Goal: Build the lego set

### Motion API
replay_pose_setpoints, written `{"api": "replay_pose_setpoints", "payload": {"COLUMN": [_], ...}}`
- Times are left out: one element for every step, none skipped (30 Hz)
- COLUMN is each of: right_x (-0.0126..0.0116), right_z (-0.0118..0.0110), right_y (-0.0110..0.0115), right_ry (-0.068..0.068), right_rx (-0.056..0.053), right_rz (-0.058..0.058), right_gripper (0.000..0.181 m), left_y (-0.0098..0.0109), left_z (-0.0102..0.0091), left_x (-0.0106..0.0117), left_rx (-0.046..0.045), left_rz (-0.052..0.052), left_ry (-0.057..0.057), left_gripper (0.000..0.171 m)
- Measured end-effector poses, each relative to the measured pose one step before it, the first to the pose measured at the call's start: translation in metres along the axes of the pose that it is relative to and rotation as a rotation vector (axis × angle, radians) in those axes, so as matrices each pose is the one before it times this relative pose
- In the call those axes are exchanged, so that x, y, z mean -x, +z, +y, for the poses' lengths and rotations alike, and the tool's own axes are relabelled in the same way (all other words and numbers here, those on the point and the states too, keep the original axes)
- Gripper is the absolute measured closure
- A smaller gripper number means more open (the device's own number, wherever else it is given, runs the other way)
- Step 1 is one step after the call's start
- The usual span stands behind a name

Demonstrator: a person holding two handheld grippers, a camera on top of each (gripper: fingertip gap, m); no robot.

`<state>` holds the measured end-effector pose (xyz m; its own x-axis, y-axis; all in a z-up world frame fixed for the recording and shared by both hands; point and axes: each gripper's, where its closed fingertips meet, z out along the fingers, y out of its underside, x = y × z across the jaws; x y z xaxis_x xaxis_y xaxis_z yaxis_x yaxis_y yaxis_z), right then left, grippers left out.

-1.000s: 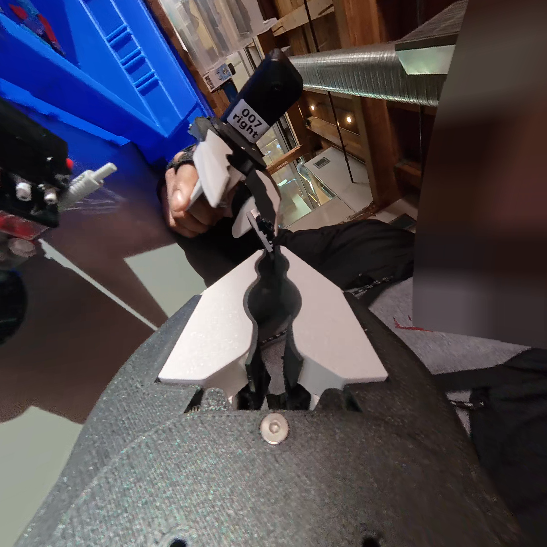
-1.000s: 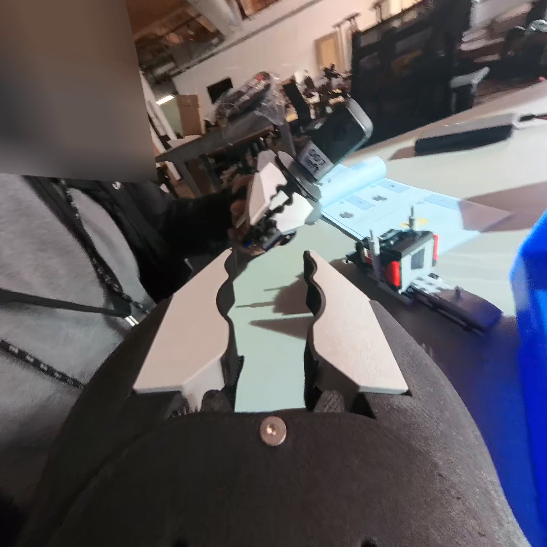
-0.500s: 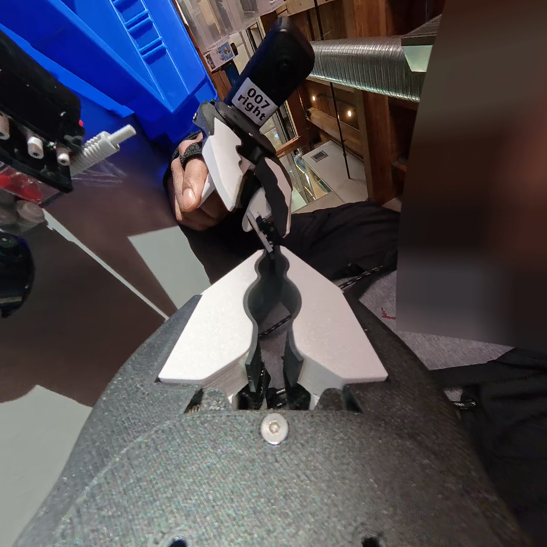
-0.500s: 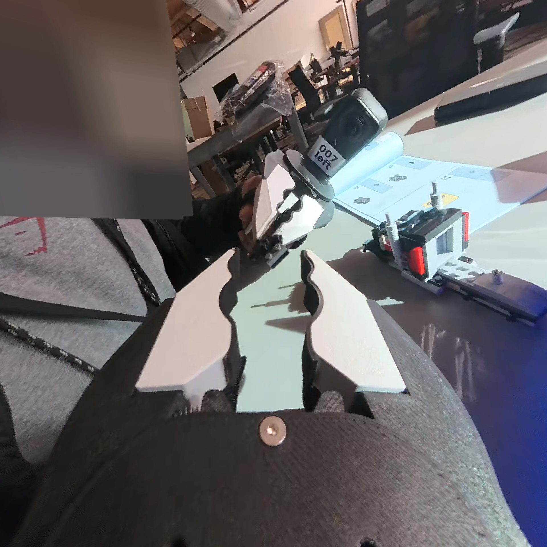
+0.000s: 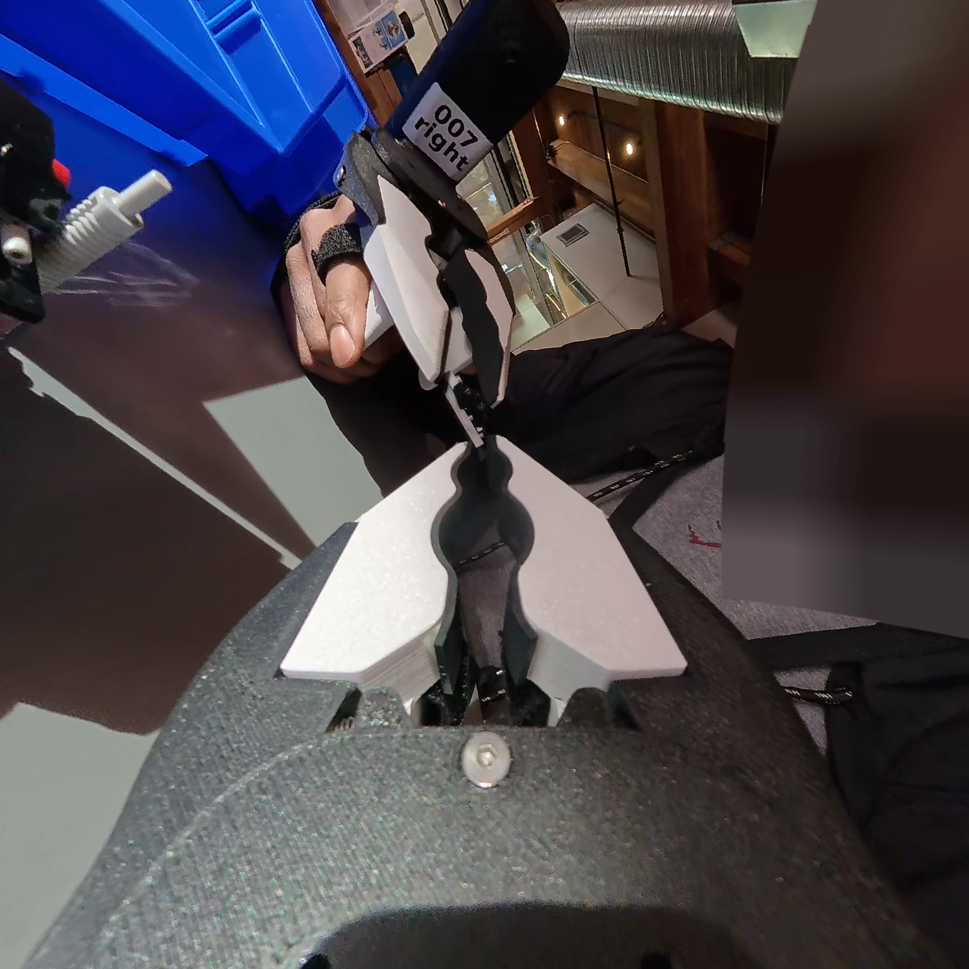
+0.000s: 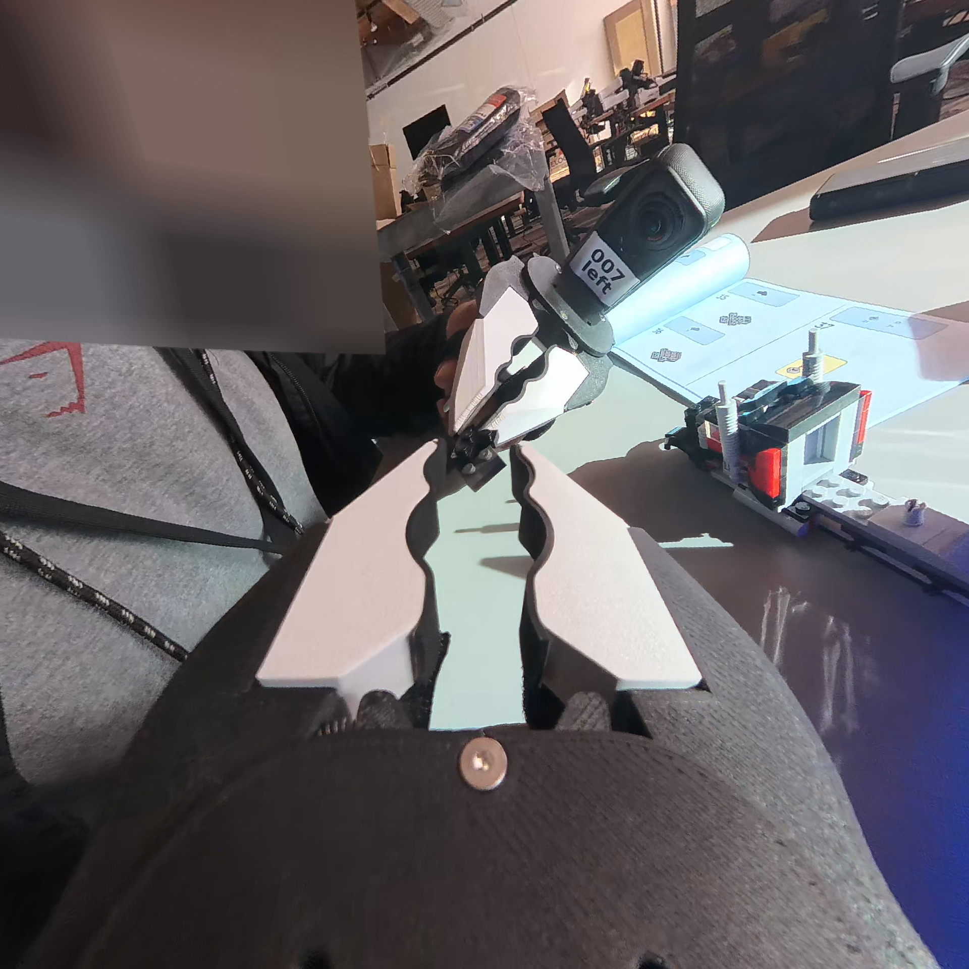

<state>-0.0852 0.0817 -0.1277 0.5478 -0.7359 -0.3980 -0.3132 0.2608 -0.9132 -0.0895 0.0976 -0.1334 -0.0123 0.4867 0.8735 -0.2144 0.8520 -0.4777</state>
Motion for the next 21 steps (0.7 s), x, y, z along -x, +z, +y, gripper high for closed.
{"api": "replay_pose_setpoints", "payload": {"right_x": [0.00037, 0.00012, 0.00018, 0.00023, 0.00017, 0.00035, 0.00037, 0.00029, 0.00052, 0.00050, 0.00045, 0.00034, 0.00017, 0.00023, 0.00036, 0.00045, 0.00065, 0.00071, 0.00059, 0.00068, 0.00077], "right_z": [0.00020, 0.00016, 0.00028, 0.00019, 0.00038, 0.00041, 0.00054, 0.00046, 0.00053, 0.00038, 0.00022, 0.00019, 0.00003, 0.00014, 0.00011, 0.00023, 0.00035, 0.00028, 0.00036, 0.00039, 0.00045], "right_y": [0.00011, 0.00012, 0.00019, 0.00020, 0.00023, 0.00032, 0.00046, 0.00039, 0.00044, 0.00030, 0.00023, 0.00009, 0.00008, 0.00008, 0.00011, 0.00013, 0.00022, 0.00033, 0.00027, 0.00032, 0.00036], "right_ry": [-0.0003, 0.0002, -0.0002, -0.0006, -0.0010, -0.0018, -0.0026, -0.0034, -0.0038, -0.0036, -0.0029, -0.0019, -0.0013, -0.0009, -0.0015, -0.0020, -0.0027, -0.0029, -0.0022, -0.0020, -0.0024], "right_rx": [0.0013, 0.0014, 0.0015, 0.0019, 0.0024, 0.0029, 0.0037, 0.0036, 0.0036, 0.0027, 0.0019, 0.0011, 0.0005, 0.0007, 0.0010, 0.0017, 0.0022, 0.0025, 0.0026, 0.0030, 0.0033], "right_rz": [-0.0022, -0.0010, -0.0014, -0.0009, -0.0004, -0.0008, -0.0006, 0.0001, -0.0002, -0.0006, -0.0010, -0.0007, -0.0005, -0.0011, -0.0014, -0.0019, -0.0025, -0.0028, -0.0023, -0.0033, -0.0037], "right_gripper": [0.156, 0.157, 0.158, 0.158, 0.159, 0.159, 0.160, 0.160, 0.160, 0.160, 0.161, 0.161, 0.162, 0.162, 0.163, 0.163, 0.163, 0.163, 0.163, 0.163, 0.163], "left_y": [0.00019, 0.00008, 0.00019, 0.00016, 0.00018, 0.00017, 0.00018, 0.00021, 0.00037, 0.00042, 0.00028, 0.00017, 0.00019, 0.00016, 0.00017, 0.00015, 0.00029, 0.00036, 0.00033, 0.00034, 0.00030], "left_z": [0.00023, 0.00033, 0.00020, 0.00035, 0.00025, 0.00027, 0.00025, 0.00041, 0.00048, 0.00063, 0.00045, 0.00028, 0.00026, 0.00032, 0.00029, 0.00031, 0.00045, 0.00052, 0.00063, 0.00052, 0.00066], "left_x": [0.00000, -0.00001, -0.00002, -0.00006, -0.00004, -0.00004, 0.00013, 0.00001, 0.00009, 0.00017, -0.00002, 0.00003, 0.00005, 0.00003, -0.00014, -0.00002, -0.00001, -0.00018, 0.00000, -0.00007, -0.00019], "left_rx": [0.00154, 0.00141, 0.00194, 0.00176, 0.00170, 0.00182, 0.00169, 0.00270, 0.00328, 0.00389, 0.00325, 0.00193, 0.00147, 0.00187, 0.00175, 0.00219, 0.00293, 0.00340, 0.00353, 0.00373, 0.00414], "left_rz": [-0.0005, 0.0000, 0.0001, -0.0001, 0.0001, -0.0001, -0.0012, -0.0005, -0.0014, -0.0012, -0.0007, -0.0005, -0.0003, 0.0000, -0.0002, -0.0002, -0.0001, -0.0002, -0.0005, -0.0002, 0.0004], "left_ry": [0.0004, 0.0006, 0.0004, 0.0009, 0.0010, 0.0005, 0.0007, 0.0005, 0.0012, 0.0014, 0.0009, 0.0007, 0.0001, 0.0004, 0.0009, 0.0006, 0.0010, 0.0016, 0.0012, 0.0013, 0.0015], "left_gripper": [0.168, 0.167, 0.167, 0.168, 0.168, 0.168, 0.168, 0.168, 0.168, 0.168, 0.168, 0.168, 0.168, 0.168, 0.168, 0.168, 0.168, 0.168, 0.168, 0.168, 0.168]}}
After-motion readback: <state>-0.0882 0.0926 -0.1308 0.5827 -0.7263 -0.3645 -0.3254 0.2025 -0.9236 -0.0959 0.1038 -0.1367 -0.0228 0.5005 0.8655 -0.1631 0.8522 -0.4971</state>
